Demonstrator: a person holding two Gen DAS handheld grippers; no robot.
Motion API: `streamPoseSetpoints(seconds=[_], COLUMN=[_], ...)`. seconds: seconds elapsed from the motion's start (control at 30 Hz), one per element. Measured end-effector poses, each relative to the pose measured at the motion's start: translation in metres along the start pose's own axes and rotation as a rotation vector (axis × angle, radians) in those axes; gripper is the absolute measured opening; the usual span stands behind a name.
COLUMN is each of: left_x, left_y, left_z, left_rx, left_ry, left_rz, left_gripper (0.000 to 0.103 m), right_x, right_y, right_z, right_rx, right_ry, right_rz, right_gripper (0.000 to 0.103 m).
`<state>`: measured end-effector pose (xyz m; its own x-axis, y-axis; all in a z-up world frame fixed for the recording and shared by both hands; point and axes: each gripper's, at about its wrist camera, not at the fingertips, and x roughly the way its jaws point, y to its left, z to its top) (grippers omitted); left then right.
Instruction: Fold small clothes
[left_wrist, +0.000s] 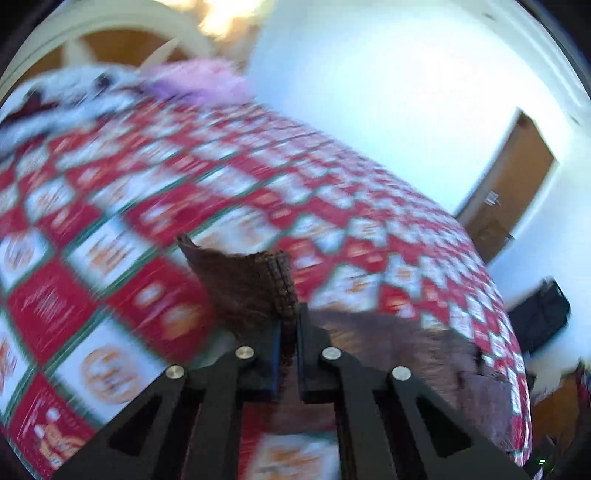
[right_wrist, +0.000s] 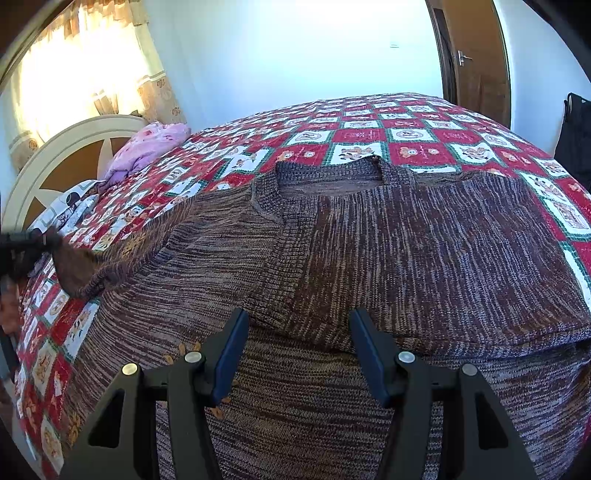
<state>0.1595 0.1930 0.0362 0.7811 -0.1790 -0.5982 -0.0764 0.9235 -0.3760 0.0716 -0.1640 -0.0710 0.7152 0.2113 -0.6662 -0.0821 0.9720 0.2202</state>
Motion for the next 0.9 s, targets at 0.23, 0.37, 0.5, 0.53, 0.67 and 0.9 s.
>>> streamPoseSetpoints(seconds=[0.23,0.37,0.5,0.53,0.67,0.9], left_x=[-0.001,0.023,0.045,0.045,0.040,0.002], left_y=[-0.140,-0.184,-0.184,-0.181,-0.158,-0.103], left_z=[-0.035,-0.096,-0.142,-0.147,-0.141,-0.132], left_rx=[0.312,0.424,0.428,0.420,0.325,0.288], left_ry=[0.013,0.115,0.224,0.239,0.298,0.184], left_rz=[-0.206,-0.241,-0.220,-0.208,-0.217,-0.128], left_gripper=[0.007,0.007,0.007,0.007,0.035,0.065], right_x=[-0.001,-0.001,0.000,0.000,0.000,0.000], right_y=[-0.005,-0.007,-0.010,-0.010,-0.010,-0.012], right_z=[0.000,0.000,0.001,0.000,0.000,0.000], right_rx=[0.020,0.032,0.047,0.050,0.047,0.053], right_ry=[-0.008,-0.012,-0.016,-0.017,-0.017,-0.017], right_rz=[0.022,0.036,0.053,0.055,0.055,0.059], right_gripper=[0.059,0.059,0.059,0.059,0.059,0.059])
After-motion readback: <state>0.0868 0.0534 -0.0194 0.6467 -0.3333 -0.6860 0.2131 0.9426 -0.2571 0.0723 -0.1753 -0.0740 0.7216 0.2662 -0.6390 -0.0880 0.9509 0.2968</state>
